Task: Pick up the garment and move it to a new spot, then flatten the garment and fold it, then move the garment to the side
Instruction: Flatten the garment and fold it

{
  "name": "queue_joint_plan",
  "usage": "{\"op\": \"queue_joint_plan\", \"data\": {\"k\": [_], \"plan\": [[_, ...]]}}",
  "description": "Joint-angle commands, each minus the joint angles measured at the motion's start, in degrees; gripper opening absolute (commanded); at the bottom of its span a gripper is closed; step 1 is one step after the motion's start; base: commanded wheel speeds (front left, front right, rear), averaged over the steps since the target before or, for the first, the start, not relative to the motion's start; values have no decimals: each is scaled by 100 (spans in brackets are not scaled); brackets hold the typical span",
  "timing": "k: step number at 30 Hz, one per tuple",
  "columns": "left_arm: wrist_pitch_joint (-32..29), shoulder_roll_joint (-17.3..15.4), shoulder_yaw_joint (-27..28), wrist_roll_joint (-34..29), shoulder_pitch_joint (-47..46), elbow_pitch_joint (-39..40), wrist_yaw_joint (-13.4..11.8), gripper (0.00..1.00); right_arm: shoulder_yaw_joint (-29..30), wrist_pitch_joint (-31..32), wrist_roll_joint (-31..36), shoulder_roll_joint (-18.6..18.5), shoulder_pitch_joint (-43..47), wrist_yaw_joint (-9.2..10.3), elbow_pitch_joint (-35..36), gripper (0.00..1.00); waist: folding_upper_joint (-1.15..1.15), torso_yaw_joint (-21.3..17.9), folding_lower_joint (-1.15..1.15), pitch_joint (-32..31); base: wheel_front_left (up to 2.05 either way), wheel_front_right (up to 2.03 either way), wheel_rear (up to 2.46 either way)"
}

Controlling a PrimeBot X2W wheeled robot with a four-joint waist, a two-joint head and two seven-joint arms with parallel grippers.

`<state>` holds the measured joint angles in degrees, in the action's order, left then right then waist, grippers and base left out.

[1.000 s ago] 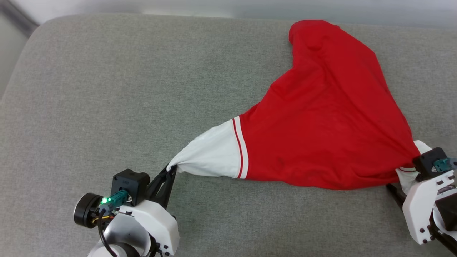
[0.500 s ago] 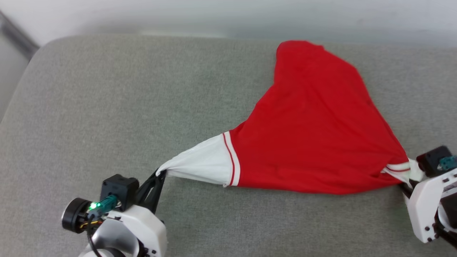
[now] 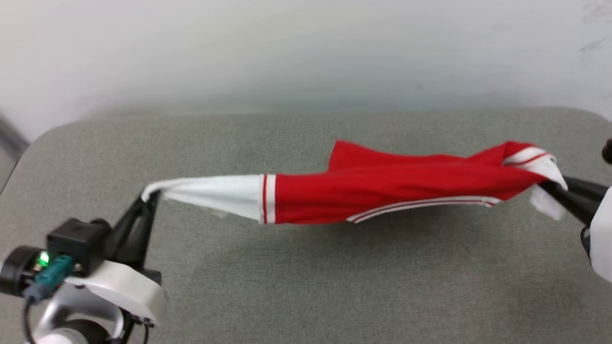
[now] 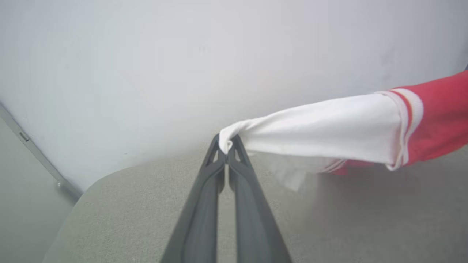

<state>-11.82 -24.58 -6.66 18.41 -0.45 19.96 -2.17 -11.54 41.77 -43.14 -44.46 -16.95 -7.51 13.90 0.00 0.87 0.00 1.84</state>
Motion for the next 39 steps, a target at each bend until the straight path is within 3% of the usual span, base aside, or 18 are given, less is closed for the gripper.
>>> {"op": "queue_joint_plan", "data": {"k": [1, 14, 21, 30, 39], "plan": [[62, -57, 97, -4, -110, 70, -35, 0, 55, 7, -50, 21, -133, 4, 86, 0, 0, -47, 0, -91, 0, 0, 0], [341, -499, 1049, 147, -932, 958, -160, 0, 513, -41, -317, 571, -1015, 5, 556, 0, 0, -194, 0, -179, 0, 0, 0], [343, -690, 1450, 345, -1566, 1129, -230, 0, 708, 0, -166, 934, -1766, 5, 527, 0, 0, -277, 0, 201, 0, 0, 0], [420, -923, 1261, 688, -3443, 312, 60, 0, 425, -282, 322, 1131, -3447, 5, -197, 0, 0, -193, 0, 1409, 0, 0, 0], [826, -989, 627, 515, -6231, -1466, 465, 0, -148, -1020, 1084, 1266, -5526, 5, -1490, 0, 0, 53, 0, 2811, 0, 0, 0]]}}
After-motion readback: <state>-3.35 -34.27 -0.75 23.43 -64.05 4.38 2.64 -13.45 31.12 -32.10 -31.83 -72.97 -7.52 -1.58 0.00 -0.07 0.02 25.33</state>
